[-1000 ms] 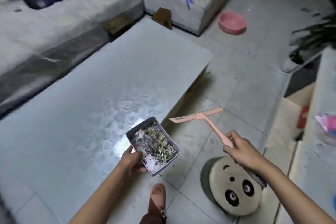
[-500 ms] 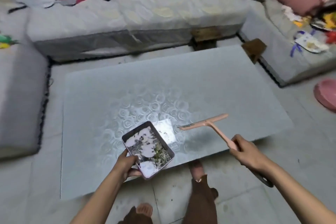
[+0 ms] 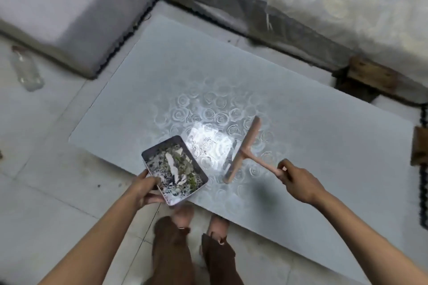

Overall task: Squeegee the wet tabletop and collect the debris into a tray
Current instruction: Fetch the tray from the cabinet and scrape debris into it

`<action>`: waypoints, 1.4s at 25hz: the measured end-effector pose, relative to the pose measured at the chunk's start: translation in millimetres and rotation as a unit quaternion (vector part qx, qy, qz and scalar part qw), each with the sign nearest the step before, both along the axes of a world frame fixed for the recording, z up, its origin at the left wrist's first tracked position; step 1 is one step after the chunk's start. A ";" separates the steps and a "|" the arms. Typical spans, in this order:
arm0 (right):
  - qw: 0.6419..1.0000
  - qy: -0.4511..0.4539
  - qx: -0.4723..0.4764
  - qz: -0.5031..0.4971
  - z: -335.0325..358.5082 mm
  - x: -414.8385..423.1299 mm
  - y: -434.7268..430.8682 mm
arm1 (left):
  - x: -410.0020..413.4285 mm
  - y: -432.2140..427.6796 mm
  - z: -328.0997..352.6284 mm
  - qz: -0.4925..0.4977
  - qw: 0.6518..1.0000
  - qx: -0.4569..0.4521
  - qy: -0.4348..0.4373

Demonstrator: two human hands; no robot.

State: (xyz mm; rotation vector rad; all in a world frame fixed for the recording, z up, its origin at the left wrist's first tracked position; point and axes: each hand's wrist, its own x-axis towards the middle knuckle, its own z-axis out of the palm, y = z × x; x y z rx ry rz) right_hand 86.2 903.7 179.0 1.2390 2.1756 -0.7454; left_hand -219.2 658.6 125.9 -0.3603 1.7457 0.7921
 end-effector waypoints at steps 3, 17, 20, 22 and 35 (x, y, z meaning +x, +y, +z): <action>0.996 -0.040 -0.003 0.074 -30.6 -10.8 14.5 | 6.2 -13.4 -16.1 0.044 0.999 -0.012 0.007; 0.953 0.012 0.009 0.302 -119.9 -84.2 77.2 | 18.0 -65.2 -91.8 0.182 0.982 -0.018 0.047; 0.929 0.063 -0.029 0.364 -143.3 -118.8 69.6 | 25.5 -73.3 -102.8 0.231 0.971 -0.012 0.056; 0.916 0.064 -0.045 0.394 -142.5 -137.4 83.6 | 29.6 -76.8 -107.2 0.250 0.966 -0.012 0.067; 0.803 0.071 -0.020 0.591 -129.4 -231.9 78.4 | 83.4 -153.4 -136.0 0.379 0.920 -0.039 0.097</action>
